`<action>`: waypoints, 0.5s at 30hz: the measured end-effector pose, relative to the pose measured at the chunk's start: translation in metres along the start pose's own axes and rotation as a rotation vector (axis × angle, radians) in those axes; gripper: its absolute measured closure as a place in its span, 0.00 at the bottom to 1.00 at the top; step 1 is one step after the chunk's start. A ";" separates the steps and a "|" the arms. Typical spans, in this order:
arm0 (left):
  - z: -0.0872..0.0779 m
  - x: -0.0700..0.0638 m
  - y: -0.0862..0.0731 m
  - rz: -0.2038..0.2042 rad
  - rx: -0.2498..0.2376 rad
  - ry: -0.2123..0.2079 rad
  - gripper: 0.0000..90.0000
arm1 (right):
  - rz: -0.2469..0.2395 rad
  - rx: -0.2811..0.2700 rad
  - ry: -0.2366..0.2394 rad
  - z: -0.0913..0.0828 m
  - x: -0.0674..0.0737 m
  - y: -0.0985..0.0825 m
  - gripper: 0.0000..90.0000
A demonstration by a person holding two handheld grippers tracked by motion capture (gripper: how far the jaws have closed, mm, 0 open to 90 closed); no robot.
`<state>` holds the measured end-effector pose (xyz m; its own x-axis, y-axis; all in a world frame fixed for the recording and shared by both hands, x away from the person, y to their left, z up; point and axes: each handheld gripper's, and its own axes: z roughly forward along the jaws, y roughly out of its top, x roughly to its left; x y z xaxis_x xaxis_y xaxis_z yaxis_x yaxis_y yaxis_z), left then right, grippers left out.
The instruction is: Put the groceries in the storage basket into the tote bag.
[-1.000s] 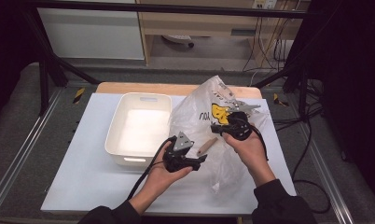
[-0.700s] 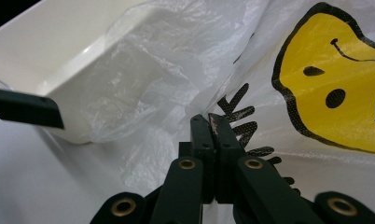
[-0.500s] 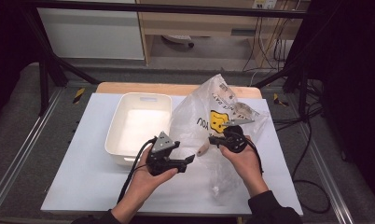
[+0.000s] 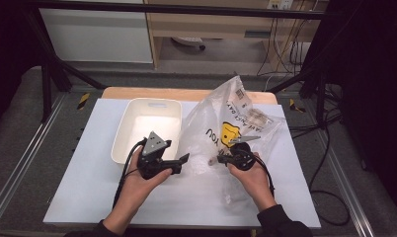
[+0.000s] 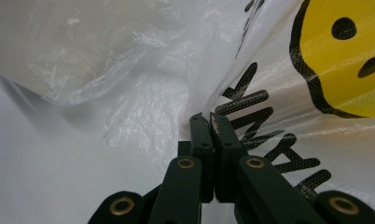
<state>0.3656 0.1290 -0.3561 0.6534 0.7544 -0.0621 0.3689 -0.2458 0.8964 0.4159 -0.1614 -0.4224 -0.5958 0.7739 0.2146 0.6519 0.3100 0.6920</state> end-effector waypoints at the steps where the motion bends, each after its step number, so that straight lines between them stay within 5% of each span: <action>1: -0.001 0.002 0.000 -0.006 -0.001 0.002 0.26 | 0.001 0.006 -0.001 0.001 0.001 -0.001 1.00; 15: -0.009 0.027 0.000 -0.006 0.024 0.071 0.25 | -0.018 0.066 -0.030 0.014 0.001 -0.011 0.99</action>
<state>0.3770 0.1547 -0.3534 0.6029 0.7970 -0.0357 0.3891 -0.2547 0.8853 0.4147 -0.1558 -0.4395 -0.5945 0.7834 0.1810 0.6710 0.3593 0.6486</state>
